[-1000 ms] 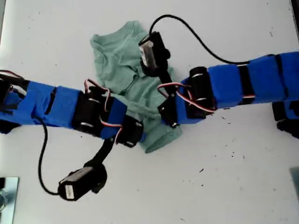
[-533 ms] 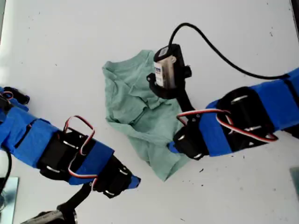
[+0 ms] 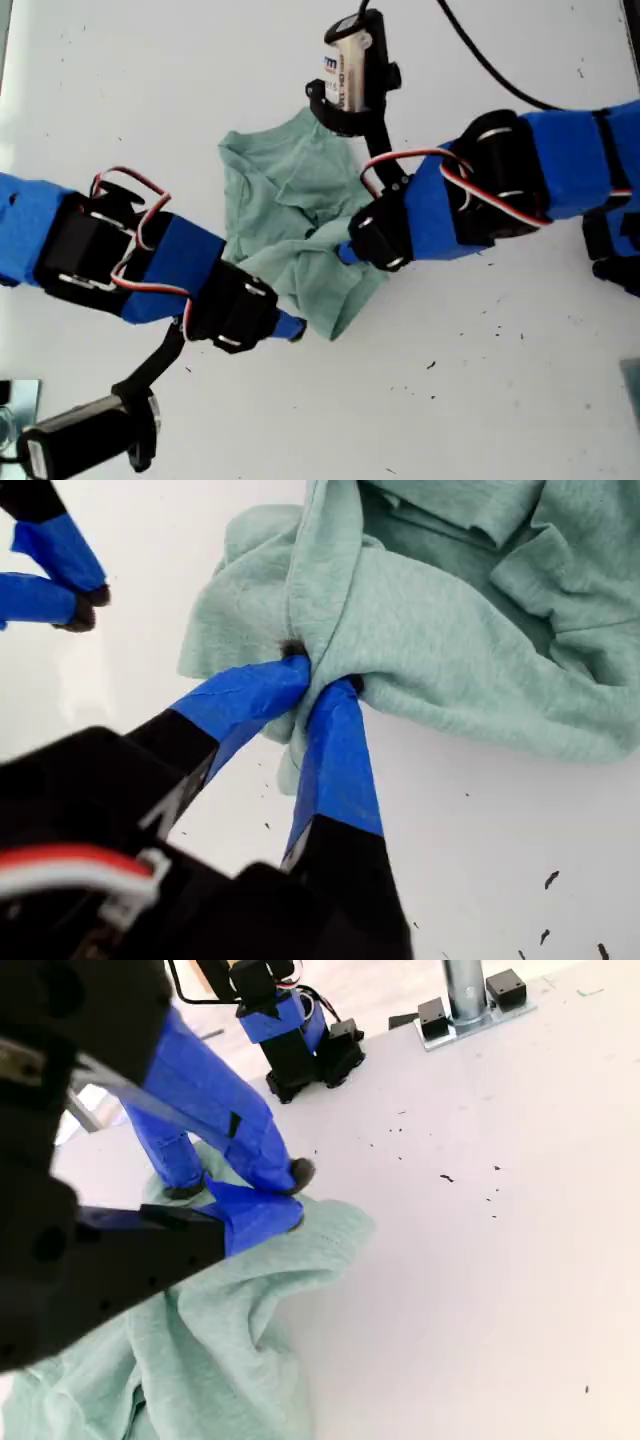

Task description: Fold t shirt

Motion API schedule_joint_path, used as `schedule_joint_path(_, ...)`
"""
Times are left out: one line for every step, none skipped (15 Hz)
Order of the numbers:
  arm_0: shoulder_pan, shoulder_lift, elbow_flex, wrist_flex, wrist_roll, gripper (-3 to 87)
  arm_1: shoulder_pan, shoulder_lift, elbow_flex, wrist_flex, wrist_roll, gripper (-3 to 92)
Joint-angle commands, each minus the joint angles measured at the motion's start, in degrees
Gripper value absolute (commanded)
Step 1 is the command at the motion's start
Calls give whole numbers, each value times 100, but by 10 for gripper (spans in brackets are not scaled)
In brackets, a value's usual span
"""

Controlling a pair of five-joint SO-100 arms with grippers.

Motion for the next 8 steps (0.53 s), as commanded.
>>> schedule_joint_path(-70, 325, -53, -18, 62, -3, -53, 334, -149, -53, 35, 25)
schedule_joint_path(-35, 299, -53, -35, 35, -3, -141, 343, -123, -53, 97, 25)
schedule_joint_path(44, 237, -53, -53, -26, -3, -299, 360, -44, -53, 211, 25)
schedule_joint_path(149, 70, -53, -70, -176, -3, -501, 404, 132, -70, 396, 25)
schedule_joint_path(281, -202, -79, -176, -325, -2, -729, 510, 492, -246, 598, 25)
schedule_joint_path(457, -536, -167, -343, -448, 61, -949, 659, 1011, -580, 826, 25)
schedule_joint_path(642, -809, -176, -519, -633, 178, -1134, 817, 1573, -976, 1063, 25)
schedule_joint_path(800, -1037, -176, -562, -879, 240, -1248, 967, 2101, -1301, 1292, 25)
